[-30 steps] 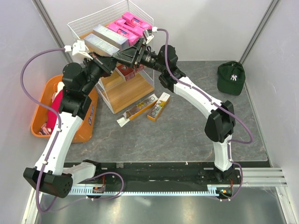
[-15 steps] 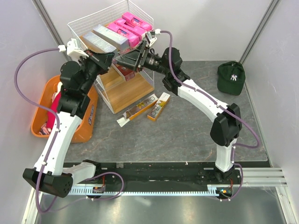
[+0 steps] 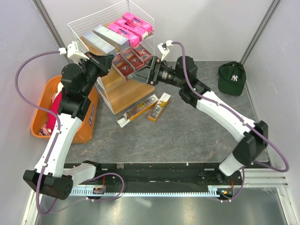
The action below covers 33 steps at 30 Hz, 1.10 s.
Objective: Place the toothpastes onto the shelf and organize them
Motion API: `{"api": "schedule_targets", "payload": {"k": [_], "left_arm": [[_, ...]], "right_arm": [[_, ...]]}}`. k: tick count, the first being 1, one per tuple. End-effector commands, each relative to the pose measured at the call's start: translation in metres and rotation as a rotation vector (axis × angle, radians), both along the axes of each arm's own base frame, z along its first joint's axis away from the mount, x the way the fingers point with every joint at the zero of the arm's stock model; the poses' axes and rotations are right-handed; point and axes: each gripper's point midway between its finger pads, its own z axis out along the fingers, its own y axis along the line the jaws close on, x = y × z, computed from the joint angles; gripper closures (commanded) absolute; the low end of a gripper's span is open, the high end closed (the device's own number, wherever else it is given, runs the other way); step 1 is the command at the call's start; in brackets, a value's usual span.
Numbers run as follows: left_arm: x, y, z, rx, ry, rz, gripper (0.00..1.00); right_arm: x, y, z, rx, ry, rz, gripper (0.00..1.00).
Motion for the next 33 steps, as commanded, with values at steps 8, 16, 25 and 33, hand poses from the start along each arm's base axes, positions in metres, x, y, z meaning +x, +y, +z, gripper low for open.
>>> {"api": "schedule_targets", "payload": {"k": [8,16,25,33], "left_arm": [[-0.054,-0.019,-0.01,0.08,-0.112,-0.145,0.56],[-0.071,-0.018,-0.096,0.08,0.037,-0.135,0.18],[-0.08,-0.007,-0.208,0.122,0.293,-0.03,0.0],[-0.085,0.014,-0.306,0.103,0.566,0.116,0.04]], "right_arm": [[0.006,-0.047,-0.119,-0.377,0.019,-0.199,0.13],[0.03,-0.047,-0.196,-0.527,0.092,-0.231,0.1],[0.093,-0.063,-0.257,-0.624,0.113,-0.356,0.09],[0.151,-0.066,-0.271,-0.592,0.081,-0.457,0.09]]}}
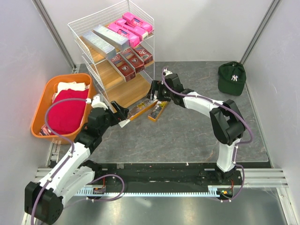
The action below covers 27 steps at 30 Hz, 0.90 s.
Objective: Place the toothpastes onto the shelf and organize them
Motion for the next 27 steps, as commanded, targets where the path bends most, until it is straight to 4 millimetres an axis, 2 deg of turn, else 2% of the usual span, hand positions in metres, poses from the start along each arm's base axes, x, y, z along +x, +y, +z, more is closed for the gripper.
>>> {"api": "schedule_targets", "payload": {"k": [1,2,4,5,6,9,14,17,27], "left_arm": [[0.001,0.018,-0.044,-0.002,0.13,0.144,0.05],[0.001,0.017,-0.054,0.007,0.163,0.152,0.05],[0.0,0.018,-0.067,0.007,0.202,0.162,0.07],[0.0,0.018,-0.076,0.007,0.232,0.17,0.08],[-0.001,0.018,-0.082,0.012,0.249,0.175,0.09],[-0.003,0.027,-0.102,0.037,0.306,0.223,0.11],[0.001,0.024,-0.118,0.018,0.331,0.224,0.11],[-0.003,0.025,-0.136,0.01,0.374,0.227,0.11],[0.014,0.031,-0.146,0.004,0.349,0.242,0.12]], "right_arm": [[0.05,0.009,0.036,0.072,-0.169,-0.045,0.09],[0.057,0.011,0.04,0.082,-0.182,-0.047,0.09],[0.07,0.01,0.029,0.07,-0.179,-0.059,0.09],[0.077,0.012,0.035,0.08,-0.19,-0.059,0.09],[0.082,0.01,0.024,0.07,-0.175,-0.065,0.09],[0.09,0.008,0.012,0.058,-0.159,-0.076,0.09],[0.092,-0.001,-0.016,0.036,-0.109,-0.092,0.09],[0.091,-0.001,-0.032,0.029,-0.083,-0.085,0.09],[0.078,0.008,-0.052,0.041,-0.02,-0.017,0.09]]}}
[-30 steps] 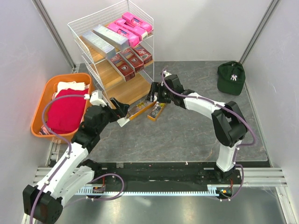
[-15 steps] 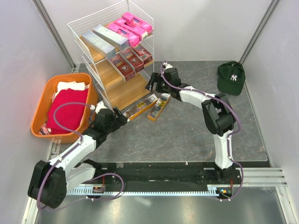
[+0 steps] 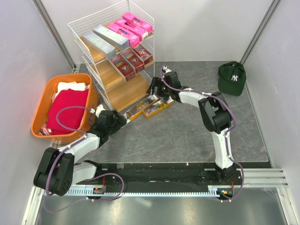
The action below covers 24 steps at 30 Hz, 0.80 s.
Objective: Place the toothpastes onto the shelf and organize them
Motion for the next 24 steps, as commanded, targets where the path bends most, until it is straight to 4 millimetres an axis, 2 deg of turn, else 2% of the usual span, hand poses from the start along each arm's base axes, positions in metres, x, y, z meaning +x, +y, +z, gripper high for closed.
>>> {"api": "schedule_targets", "payload": {"k": [1,3,4,5,8,12,19,24], "left_arm": [[0.017,-0.003,0.003,-0.029,-0.051,0.016,0.12],[0.019,-0.004,-0.004,-0.03,-0.033,0.011,0.12],[0.023,-0.008,-0.002,-0.047,-0.052,0.002,0.12],[0.022,-0.009,-0.009,-0.048,-0.033,-0.001,0.12],[0.029,-0.017,-0.007,-0.082,-0.05,-0.018,0.13],[0.027,-0.027,-0.008,-0.14,-0.05,-0.04,0.15],[0.024,-0.02,-0.001,-0.137,-0.085,-0.005,0.15],[0.025,-0.022,-0.002,-0.148,-0.076,-0.004,0.15]], "right_arm": [[-0.004,0.008,-0.004,0.014,0.016,0.047,0.1],[-0.008,0.009,-0.008,0.011,0.023,0.059,0.1],[-0.01,0.008,-0.009,0.01,0.027,0.062,0.09],[-0.013,0.008,-0.01,0.012,0.033,0.07,0.09],[-0.018,0.01,-0.012,0.008,0.036,0.087,0.1],[-0.025,0.015,-0.014,0.008,0.042,0.115,0.09],[-0.028,0.021,-0.009,0.011,0.028,0.129,0.1],[-0.026,0.012,-0.011,-0.023,0.017,0.085,0.1]]}}
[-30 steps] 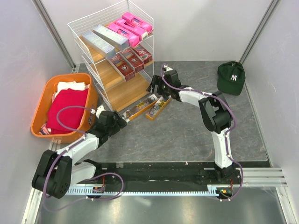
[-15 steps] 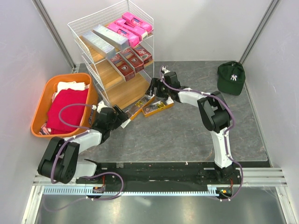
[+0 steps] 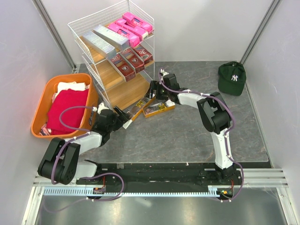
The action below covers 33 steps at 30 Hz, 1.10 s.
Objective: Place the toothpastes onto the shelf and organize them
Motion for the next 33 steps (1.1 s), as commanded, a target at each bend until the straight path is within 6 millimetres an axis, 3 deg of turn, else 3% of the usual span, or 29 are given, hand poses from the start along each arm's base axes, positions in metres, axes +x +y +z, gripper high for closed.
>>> {"api": "schedule_targets", "payload": {"k": [1,12,20,28,33], "left_arm": [[-0.005,0.001,-0.006,-0.017,0.032,0.025,0.15],[-0.01,0.001,-0.007,-0.043,0.044,0.034,0.15],[-0.025,0.011,-0.009,-0.005,0.07,0.049,0.16],[-0.024,0.002,-0.01,-0.052,0.056,0.024,0.16],[-0.019,-0.005,-0.012,-0.09,0.054,0.014,0.16]], "right_arm": [[0.0,-0.004,0.005,-0.028,-0.036,-0.026,0.09],[0.014,-0.007,0.017,-0.008,-0.114,-0.082,0.09],[0.022,-0.01,0.029,0.005,-0.166,-0.121,0.09],[0.023,0.006,0.041,0.071,-0.207,-0.083,0.09],[0.014,0.017,0.035,0.071,-0.187,-0.043,0.09]]}}
